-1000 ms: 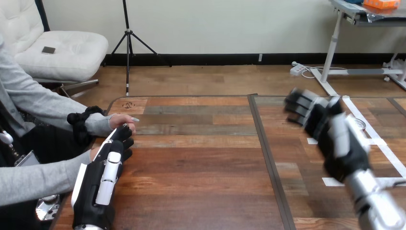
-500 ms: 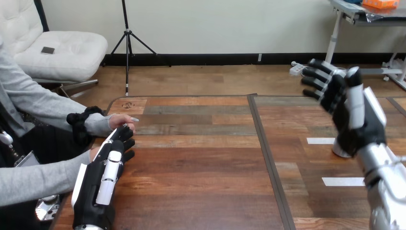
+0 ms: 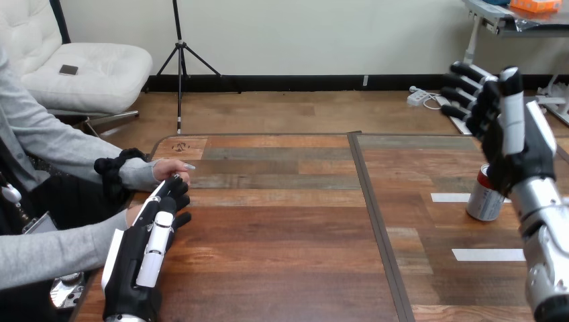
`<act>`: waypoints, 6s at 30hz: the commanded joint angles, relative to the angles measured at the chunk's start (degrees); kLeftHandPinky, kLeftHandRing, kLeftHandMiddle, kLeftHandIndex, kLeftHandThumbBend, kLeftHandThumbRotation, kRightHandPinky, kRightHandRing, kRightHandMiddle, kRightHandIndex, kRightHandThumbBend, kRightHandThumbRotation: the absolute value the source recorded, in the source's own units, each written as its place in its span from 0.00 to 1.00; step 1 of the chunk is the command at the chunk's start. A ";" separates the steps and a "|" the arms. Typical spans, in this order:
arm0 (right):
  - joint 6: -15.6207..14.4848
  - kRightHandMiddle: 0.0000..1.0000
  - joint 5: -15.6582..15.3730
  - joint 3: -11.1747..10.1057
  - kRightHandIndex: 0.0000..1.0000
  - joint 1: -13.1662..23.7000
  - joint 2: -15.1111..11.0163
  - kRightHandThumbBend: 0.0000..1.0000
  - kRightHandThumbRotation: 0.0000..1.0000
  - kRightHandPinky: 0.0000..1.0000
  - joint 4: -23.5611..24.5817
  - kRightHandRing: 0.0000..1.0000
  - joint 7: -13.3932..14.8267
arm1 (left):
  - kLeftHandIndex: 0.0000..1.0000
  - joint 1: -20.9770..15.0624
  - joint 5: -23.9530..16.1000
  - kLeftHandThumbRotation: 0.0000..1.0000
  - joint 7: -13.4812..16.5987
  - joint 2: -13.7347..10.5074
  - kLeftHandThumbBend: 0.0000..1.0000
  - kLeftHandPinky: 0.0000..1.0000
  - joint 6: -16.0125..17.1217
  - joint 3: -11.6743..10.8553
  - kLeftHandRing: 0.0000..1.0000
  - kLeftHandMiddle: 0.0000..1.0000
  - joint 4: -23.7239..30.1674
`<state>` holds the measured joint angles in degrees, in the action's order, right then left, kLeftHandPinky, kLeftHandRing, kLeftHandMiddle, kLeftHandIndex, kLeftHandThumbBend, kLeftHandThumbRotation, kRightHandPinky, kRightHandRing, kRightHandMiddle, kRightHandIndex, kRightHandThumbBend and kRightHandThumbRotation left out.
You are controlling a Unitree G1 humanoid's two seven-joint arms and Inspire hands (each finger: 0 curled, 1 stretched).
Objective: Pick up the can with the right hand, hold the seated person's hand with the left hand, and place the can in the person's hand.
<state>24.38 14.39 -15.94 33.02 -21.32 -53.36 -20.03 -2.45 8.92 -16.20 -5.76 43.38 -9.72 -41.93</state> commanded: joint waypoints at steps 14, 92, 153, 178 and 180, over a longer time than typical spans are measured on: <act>0.92 0.89 -2.85 -1.75 0.87 9.80 -5.89 0.95 1.00 0.93 -9.81 0.93 7.05 | 0.88 -2.53 0.45 0.87 -0.83 -0.36 0.50 0.83 -0.11 0.30 0.88 0.89 2.33; -13.82 1.00 -17.38 4.61 1.00 11.97 -9.90 1.00 0.30 0.91 -19.88 0.99 21.03 | 0.88 -2.75 1.19 0.85 -2.48 -0.19 0.53 0.81 -0.30 0.15 0.86 0.88 1.75; -17.22 0.96 -21.42 10.16 1.00 12.24 -4.62 1.00 0.29 0.59 -20.52 0.92 19.91 | 0.87 -2.51 1.29 0.84 -2.13 0.05 0.53 0.81 0.41 -0.27 0.86 0.88 1.54; -19.51 0.87 -23.94 12.97 1.00 12.74 -4.20 1.00 0.28 0.43 -20.74 0.78 19.59 | 0.87 -2.39 1.81 0.83 -2.74 -0.36 0.57 0.80 1.11 -0.21 0.85 0.87 1.10; -20.03 0.87 -23.73 12.69 1.00 12.86 -4.12 1.00 0.27 0.45 -20.77 0.78 19.06 | 0.87 -2.38 1.87 0.83 -2.91 -0.46 0.58 0.80 1.00 -0.19 0.85 0.87 1.10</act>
<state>4.91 -9.13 -3.87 42.71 -26.26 -74.37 -0.51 -2.40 10.65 -18.56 -5.78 42.76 -9.94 -41.95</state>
